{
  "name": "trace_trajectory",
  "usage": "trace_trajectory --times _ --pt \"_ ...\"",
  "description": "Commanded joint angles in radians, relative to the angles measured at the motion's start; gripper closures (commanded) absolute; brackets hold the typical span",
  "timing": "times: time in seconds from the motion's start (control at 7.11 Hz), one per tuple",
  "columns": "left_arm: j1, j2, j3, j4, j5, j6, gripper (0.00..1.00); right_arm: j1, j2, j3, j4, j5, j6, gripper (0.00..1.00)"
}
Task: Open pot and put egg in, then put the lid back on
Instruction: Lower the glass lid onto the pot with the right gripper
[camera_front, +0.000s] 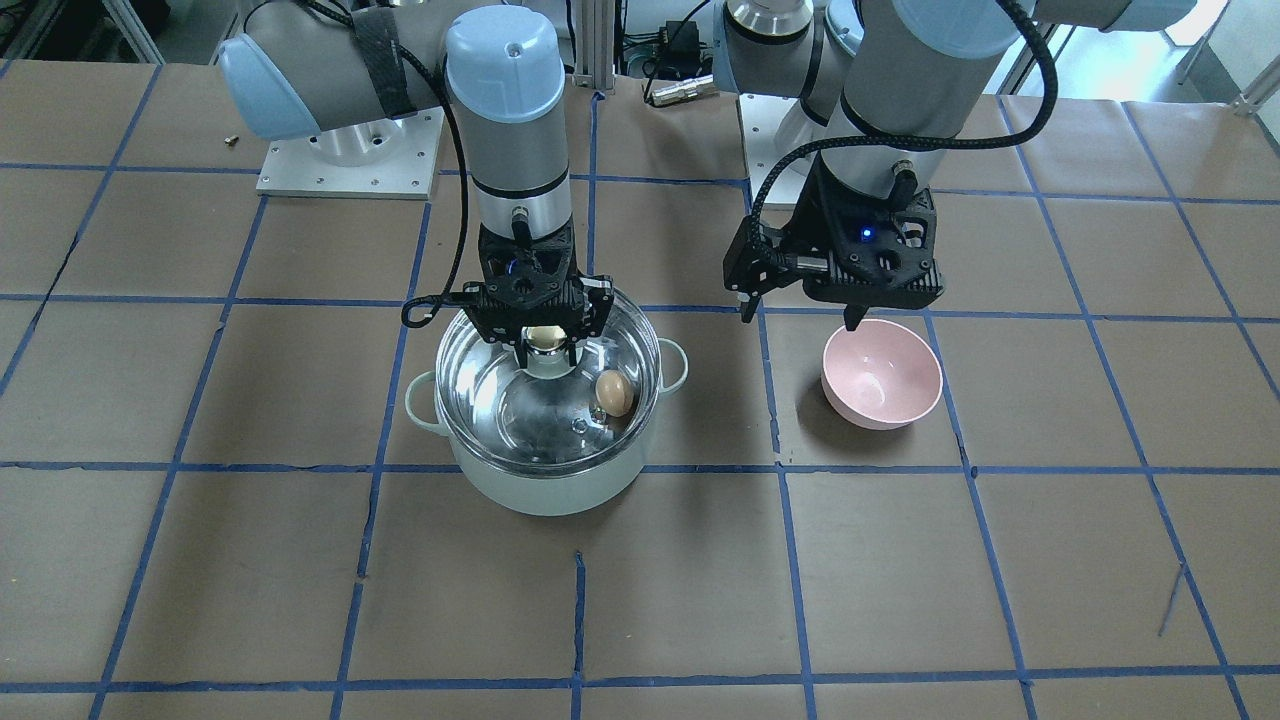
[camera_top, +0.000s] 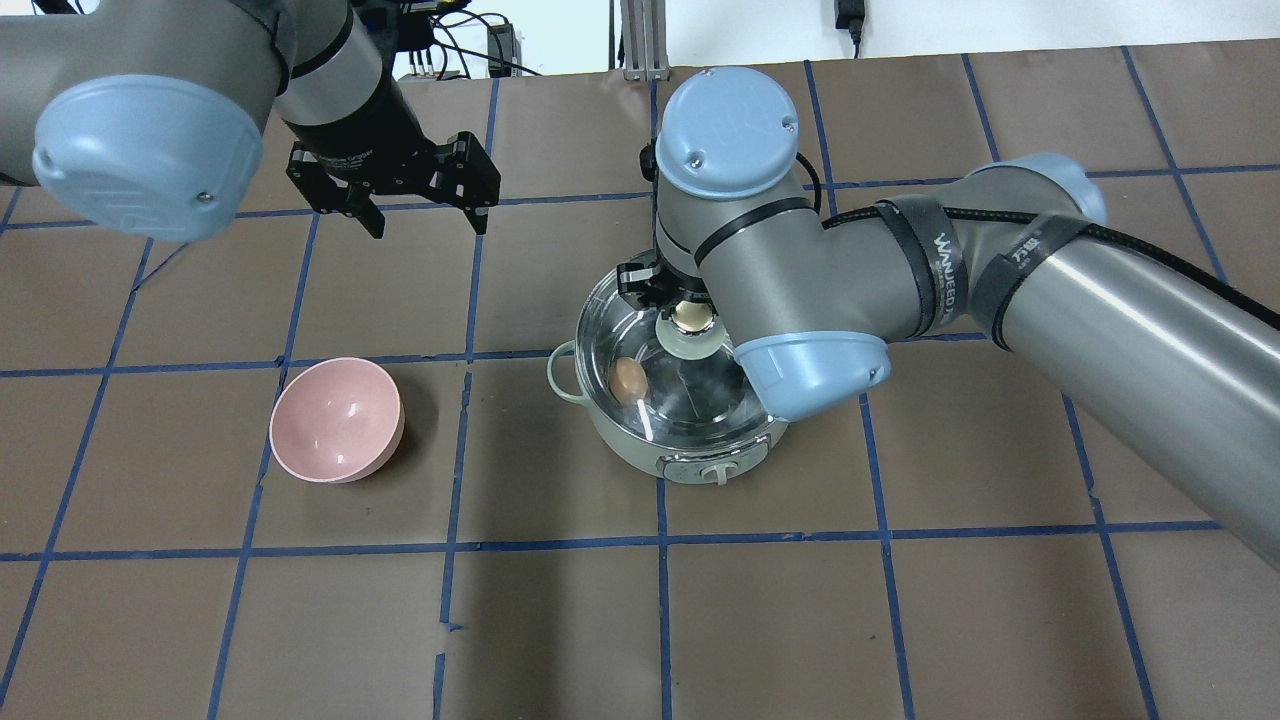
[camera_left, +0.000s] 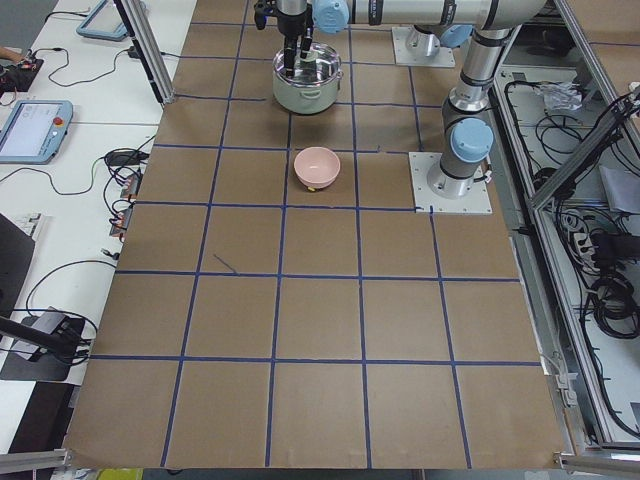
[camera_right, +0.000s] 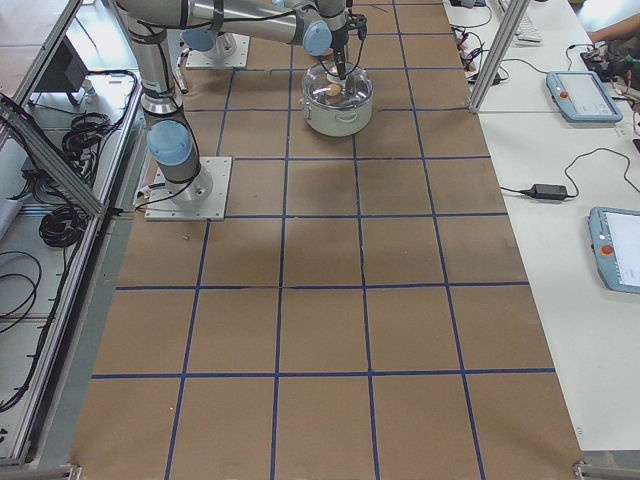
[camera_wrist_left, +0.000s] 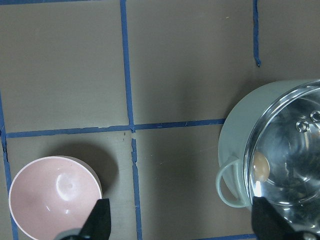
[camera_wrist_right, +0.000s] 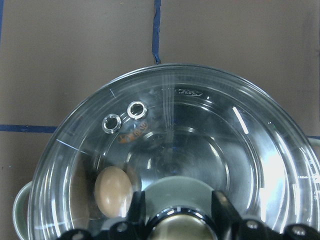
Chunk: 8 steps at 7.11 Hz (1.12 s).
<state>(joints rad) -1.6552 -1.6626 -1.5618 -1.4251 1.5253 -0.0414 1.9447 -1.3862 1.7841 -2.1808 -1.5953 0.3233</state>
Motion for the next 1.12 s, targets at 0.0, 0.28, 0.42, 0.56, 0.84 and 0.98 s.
trace_trajectory --times 0.0,0.28,0.42,0.56,0.84,0.98 --pt "0.0 0.0 0.0 0.0 -0.002 0.0 0.0 -0.001 0.001 0.001 -0.008 0.001 -0.006 0.61" --pt "0.0 0.0 0.0 0.0 -0.002 0.0 0.0 -0.001 0.001 0.004 -0.019 0.001 -0.003 0.61" --pt "0.0 0.0 0.0 0.0 -0.002 0.0 0.0 -0.001 0.003 0.006 -0.02 0.001 -0.003 0.61" --pt "0.0 0.0 0.0 0.0 -0.004 0.0 0.0 -0.001 0.003 0.008 -0.02 0.001 -0.003 0.61" --pt "0.0 0.0 0.0 0.0 -0.002 0.0 0.0 -0.001 0.003 0.008 -0.016 0.001 -0.003 0.6" --pt "0.0 0.0 0.0 0.0 -0.004 0.0 0.0 -0.001 0.001 0.008 -0.016 0.001 -0.004 0.6"
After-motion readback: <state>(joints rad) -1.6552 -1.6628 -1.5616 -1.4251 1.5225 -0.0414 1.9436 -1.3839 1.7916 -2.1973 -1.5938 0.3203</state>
